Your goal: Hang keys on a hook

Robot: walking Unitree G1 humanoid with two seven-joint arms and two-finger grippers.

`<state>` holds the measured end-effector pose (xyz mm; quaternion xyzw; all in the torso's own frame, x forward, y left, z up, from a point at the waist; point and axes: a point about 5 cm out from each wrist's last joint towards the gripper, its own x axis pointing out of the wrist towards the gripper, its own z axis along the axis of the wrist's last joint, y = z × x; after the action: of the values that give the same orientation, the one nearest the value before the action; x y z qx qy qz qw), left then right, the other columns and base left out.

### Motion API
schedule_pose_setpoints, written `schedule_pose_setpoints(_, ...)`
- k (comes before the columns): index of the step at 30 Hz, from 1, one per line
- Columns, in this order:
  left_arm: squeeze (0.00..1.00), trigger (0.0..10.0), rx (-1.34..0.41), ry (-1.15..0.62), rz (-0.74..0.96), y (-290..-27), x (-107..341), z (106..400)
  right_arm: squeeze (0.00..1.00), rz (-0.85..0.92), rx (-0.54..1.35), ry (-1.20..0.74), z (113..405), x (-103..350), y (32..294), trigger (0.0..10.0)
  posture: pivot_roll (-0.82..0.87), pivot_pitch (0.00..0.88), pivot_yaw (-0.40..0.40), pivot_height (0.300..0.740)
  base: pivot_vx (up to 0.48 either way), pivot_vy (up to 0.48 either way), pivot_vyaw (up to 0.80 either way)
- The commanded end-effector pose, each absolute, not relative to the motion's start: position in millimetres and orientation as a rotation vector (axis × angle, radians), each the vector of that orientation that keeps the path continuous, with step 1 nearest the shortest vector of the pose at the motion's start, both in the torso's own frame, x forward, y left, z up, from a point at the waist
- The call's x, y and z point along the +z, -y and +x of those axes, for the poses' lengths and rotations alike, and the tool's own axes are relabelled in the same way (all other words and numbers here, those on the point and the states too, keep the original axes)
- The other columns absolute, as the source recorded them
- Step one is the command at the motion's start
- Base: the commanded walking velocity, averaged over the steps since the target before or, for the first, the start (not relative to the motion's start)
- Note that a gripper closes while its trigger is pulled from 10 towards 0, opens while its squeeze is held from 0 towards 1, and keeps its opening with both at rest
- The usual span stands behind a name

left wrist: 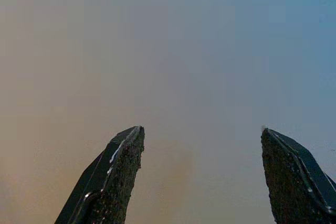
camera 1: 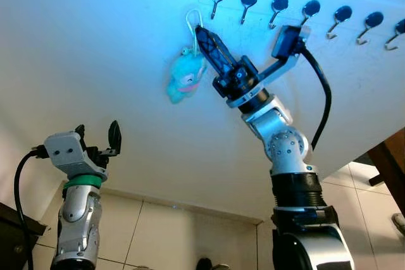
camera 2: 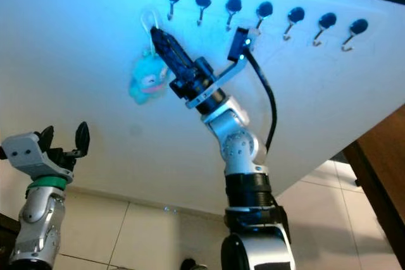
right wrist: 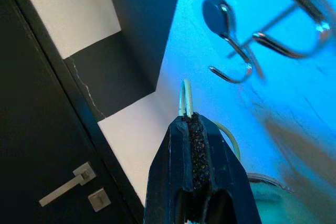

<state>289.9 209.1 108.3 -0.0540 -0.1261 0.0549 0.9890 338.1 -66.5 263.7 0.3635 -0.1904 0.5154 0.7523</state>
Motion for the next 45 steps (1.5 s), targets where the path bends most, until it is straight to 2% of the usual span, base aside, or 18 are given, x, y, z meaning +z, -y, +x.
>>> schedule_pose_setpoints(1,0.00,10.0,0.103,0.241,-0.113,-207,104,289,0.00,0.814,1.120,0.429,336,264,67,10.0,0.22,0.099,-0.025,0.740,0.000,0.000,0.00)
schedule_pose_setpoints(10,0.00,10.0,0.086,0.243,-0.117,-204,105,293,0.00,0.819,1.059,0.439,336,261,77,10.0,0.21,0.096,-0.013,0.740,0.000,0.000,0.00)
schedule_pose_setpoints(24,0.00,10.0,0.070,0.259,-0.118,-201,110,296,0.00,0.819,1.050,0.455,342,272,74,10.0,0.21,0.096,-0.011,0.740,0.000,0.000,0.00)
schedule_pose_setpoints(45,0.00,10.0,0.056,0.255,-0.120,-200,109,297,0.00,0.817,1.144,0.524,325,285,76,10.0,0.20,0.097,-0.003,0.740,0.000,0.000,0.00)
